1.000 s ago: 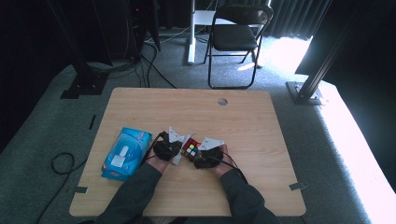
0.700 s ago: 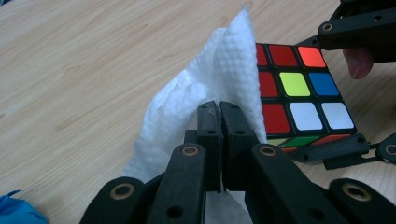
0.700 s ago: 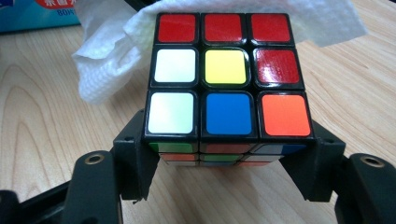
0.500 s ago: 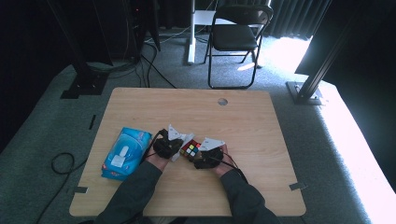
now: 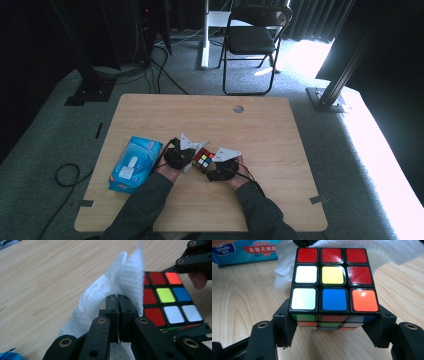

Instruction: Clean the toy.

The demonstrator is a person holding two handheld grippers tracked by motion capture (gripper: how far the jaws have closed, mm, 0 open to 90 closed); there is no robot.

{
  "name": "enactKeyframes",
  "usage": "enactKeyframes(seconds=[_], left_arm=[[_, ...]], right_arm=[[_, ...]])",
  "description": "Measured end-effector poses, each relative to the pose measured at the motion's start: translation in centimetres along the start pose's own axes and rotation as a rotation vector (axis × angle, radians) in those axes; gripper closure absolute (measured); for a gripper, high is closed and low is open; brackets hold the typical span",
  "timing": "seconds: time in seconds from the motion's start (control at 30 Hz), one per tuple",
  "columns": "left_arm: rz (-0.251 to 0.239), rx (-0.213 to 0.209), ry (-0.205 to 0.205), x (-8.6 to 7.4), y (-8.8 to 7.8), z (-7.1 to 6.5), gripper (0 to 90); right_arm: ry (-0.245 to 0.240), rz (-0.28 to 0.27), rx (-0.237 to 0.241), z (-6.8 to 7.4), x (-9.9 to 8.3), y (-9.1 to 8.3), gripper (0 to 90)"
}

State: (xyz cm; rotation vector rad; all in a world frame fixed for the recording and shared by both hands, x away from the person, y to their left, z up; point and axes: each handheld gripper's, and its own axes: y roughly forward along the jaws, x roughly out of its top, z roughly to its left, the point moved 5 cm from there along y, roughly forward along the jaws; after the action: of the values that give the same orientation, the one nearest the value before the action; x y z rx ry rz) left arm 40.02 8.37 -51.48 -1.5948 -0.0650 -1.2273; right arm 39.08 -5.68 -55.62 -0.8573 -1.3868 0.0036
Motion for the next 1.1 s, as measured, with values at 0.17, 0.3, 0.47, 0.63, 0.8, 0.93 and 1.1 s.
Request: enactKeyframes(seconds=[0.17, 0.3, 0.47, 0.63, 0.8, 0.93, 1.1], left_arm=[[0.011, 0.001, -0.008, -0.45, 0.37, 0.15, 87.8], [0.014, 0.0, -0.011, -0.55, 0.46, 0.13, 87.9], [0.001, -0.024, -0.034, -0.6, 0.42, 0.24, 87.8], [-0.01, -0.038, -0.046, -0.81, 0.38, 0.24, 87.9], [-0.043, -0.064, -0.065, -0.53, -0.07, 0.27, 87.9], [-0.059, -0.076, -0.078, -0.48, -0.25, 0.34, 87.9], [-0.073, -0.078, -0.081, -0.32, -0.41, 0.34, 87.8]], right_arm=[[0.008, -0.017, 0.003, 0.02, 0.3, -0.25, 34.0], [0.011, -0.017, 0.004, -0.02, 0.26, -0.3, 34.0], [0.013, -0.018, 0.005, -0.03, 0.28, -0.32, 34.0], [0.006, -0.008, 0.012, 0.04, 0.19, -0.27, 34.0], [-0.01, 0.009, 0.012, 0.21, 0.07, -0.11, 34.0], [-0.014, 0.016, 0.02, 0.35, 0.0, 0.0, 34.0], [-0.024, 0.024, 0.033, 0.57, -0.1, 0.19, 34.0]])
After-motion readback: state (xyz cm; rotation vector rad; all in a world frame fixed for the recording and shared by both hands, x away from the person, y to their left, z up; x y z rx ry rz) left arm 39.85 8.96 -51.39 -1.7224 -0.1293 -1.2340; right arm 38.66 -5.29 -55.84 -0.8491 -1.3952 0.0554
